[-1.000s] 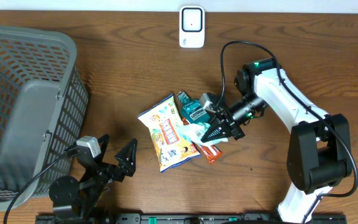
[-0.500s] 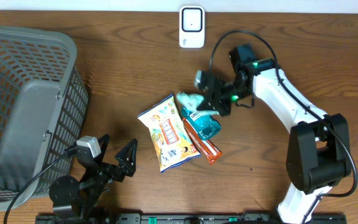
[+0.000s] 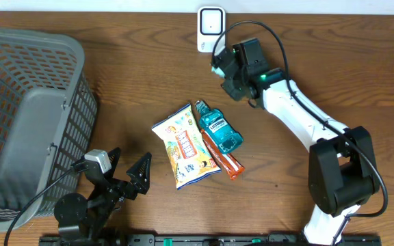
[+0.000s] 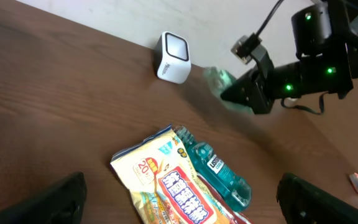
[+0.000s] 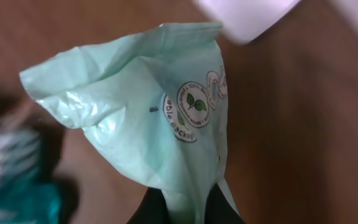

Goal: Scan the item barcode
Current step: 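Lift the wipes pack and carry it up toward the white scanner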

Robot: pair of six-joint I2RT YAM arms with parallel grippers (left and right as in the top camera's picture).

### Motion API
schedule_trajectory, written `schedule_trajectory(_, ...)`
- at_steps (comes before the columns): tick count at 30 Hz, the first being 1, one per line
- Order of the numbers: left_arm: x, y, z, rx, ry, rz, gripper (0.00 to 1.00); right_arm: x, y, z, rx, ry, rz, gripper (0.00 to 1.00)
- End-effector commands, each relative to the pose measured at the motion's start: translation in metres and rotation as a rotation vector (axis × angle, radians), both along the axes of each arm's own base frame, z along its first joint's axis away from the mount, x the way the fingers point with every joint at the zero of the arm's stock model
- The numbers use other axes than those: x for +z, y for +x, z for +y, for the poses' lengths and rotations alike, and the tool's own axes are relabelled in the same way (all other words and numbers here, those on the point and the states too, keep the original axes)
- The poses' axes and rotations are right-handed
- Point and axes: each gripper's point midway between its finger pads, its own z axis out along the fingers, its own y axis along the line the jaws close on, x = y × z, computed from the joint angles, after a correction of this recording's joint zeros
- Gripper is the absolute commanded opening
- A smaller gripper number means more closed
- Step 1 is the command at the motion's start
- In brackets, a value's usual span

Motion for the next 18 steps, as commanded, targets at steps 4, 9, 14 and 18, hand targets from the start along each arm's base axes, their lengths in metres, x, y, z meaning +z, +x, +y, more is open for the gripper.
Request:
schedule_trajectory(4,0.0,0.0,0.0,-0.003,0.001,-0.004,0.98,0.038,0.034,-0.006,-0.033,-0.051,-0.209,0.01)
schedule_trajectory(9,0.0,0.0,0.0,-0.003,0.001,-0.004,0.98,0.068,0.058,-0.003,-0.04,-0.048,-0.372,0.02)
schedule_trajectory(14,0.0,0.0,0.0,-0.003,0.001,-0.004,0.98,0.073,0.083,-0.001,-0.044,-0.096,-0.459,0.02)
schedule_trajectory(18,0.0,0.0,0.0,-0.003,0.001,-0.004,0.98,0.059,0.111,0.001,-0.069,-0.151,-0.464,0.02)
